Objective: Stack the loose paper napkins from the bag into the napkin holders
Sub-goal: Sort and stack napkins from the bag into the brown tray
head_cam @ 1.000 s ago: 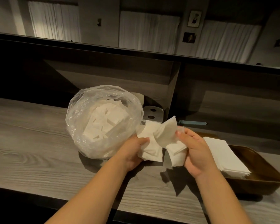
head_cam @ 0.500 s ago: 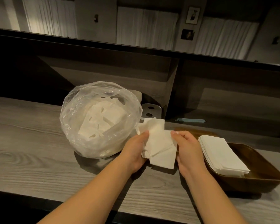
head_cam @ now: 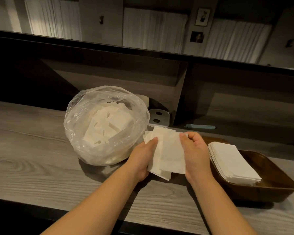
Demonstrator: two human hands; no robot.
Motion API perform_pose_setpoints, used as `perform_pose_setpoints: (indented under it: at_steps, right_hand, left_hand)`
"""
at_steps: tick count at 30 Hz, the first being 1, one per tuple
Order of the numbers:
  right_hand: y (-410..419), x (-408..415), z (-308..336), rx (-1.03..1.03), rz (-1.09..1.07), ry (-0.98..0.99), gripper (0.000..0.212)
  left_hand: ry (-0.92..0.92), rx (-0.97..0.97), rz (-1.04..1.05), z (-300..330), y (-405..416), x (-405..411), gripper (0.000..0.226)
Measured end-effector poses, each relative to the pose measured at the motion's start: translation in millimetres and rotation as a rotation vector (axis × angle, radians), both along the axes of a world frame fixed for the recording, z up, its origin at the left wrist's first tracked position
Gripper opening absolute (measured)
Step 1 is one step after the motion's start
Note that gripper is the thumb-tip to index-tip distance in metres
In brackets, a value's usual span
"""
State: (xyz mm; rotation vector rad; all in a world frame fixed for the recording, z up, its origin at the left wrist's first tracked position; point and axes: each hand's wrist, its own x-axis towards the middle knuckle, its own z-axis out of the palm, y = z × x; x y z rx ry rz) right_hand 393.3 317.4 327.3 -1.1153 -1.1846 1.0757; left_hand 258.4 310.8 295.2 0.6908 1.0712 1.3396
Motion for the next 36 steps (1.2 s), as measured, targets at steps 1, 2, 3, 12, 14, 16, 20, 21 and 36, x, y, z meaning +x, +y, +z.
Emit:
perform_pose_setpoints:
  at_steps: [1, 2, 3, 12, 14, 16, 20, 21, 36]
  right_hand:
    - [2, -3, -2, -0.024, -0.002, -0.009, 0.011]
    - [3, -5, -4, -0.047, -0.003, -0.015, 0.014]
    - [4, -8, -6, -0.066, -0.003, -0.018, 0.016]
    - [6, -17, -13, -0.271, 0.064, 0.181, 0.024]
    - [7, -16, -15, -0.239, 0.056, 0.148, 0.016]
    - [6, -14, -16, -0.184, 0.034, 0.093, 0.007]
    - [4, -8, -15, -0.082, -0.026, 0.036, 0.005]
    - [4, -7, -14, -0.063, -0.033, 0.06, 0.003]
    - [10, -19, -16, -0.098, 0.175, -0.199, 0.05]
  left_hand:
    - [-0.01, -0.008, 0.002, 0, 0, 0, 0.029]
    - [-0.022, -0.013, 0.005, 0, 1, 0, 0.029]
    - [-0.04, -0.017, 0.008, 0, 1, 0, 0.031]
    - [-0.225, -0.053, 0.029, 3, 0, 3, 0.032]
    - [-0.225, -0.061, 0.029, 4, 0, 3, 0.031]
    - [-0.235, -0.061, 0.017, 4, -1, 4, 0.032]
    - [-0.237, -0.036, 0.05, 4, -1, 4, 0.032]
    - [-0.23, -0.032, 0.059, 4, 0, 4, 0.031]
    - [-0.049, 0.0, -0.203, 9, -7, 4, 0.034]
